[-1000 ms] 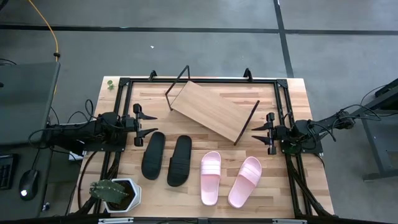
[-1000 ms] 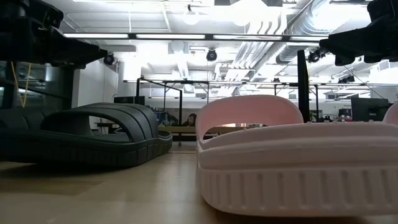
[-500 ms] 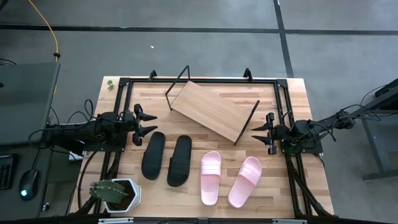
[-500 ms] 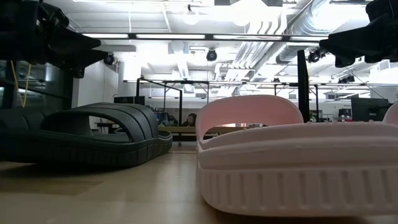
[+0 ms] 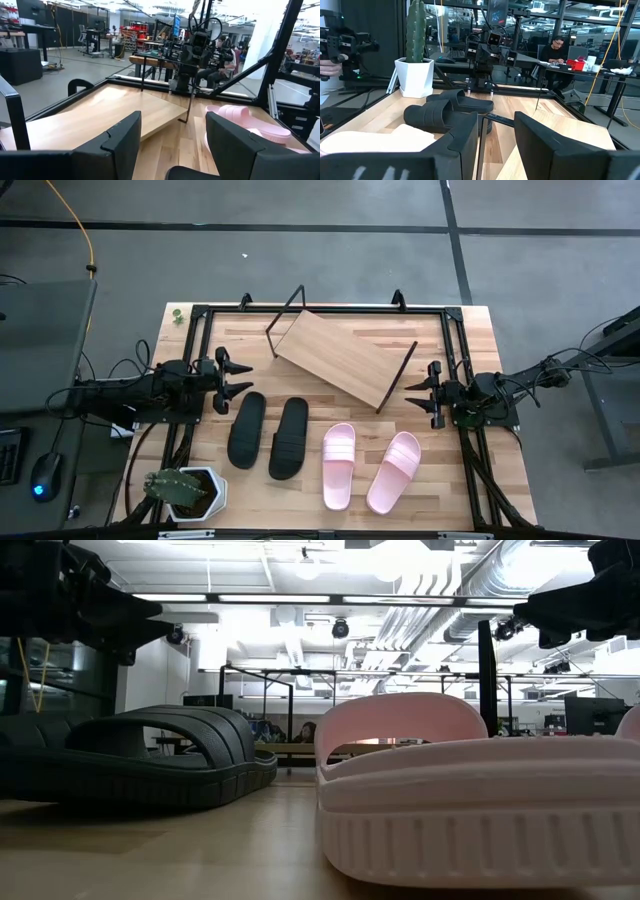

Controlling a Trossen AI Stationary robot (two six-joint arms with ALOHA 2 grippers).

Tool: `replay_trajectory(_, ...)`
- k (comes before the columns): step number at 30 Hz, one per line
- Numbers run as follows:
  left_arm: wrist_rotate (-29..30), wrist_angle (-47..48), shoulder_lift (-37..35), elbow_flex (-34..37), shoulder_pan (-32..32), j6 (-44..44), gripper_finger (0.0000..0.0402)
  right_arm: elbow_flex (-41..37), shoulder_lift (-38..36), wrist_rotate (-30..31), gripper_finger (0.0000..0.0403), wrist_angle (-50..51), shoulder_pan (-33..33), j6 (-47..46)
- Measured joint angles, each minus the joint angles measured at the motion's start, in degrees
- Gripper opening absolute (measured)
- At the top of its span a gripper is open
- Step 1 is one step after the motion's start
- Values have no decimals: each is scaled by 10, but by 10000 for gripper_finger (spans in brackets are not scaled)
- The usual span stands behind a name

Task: Pick and place slides into the shelf
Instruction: Put the right pink slide on the shelf

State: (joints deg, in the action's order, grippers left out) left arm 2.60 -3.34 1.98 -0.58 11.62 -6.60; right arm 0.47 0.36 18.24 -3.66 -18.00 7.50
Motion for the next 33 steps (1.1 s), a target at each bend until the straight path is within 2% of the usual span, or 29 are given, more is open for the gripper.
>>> replay_trajectory(18,-2,-13,0,0,0,-44,205,5,0,0,118,-2,0,0)
replay_trajectory(33,-3,-148,0,0,0,-63,205,147,0,-18,118,-18,0,-40)
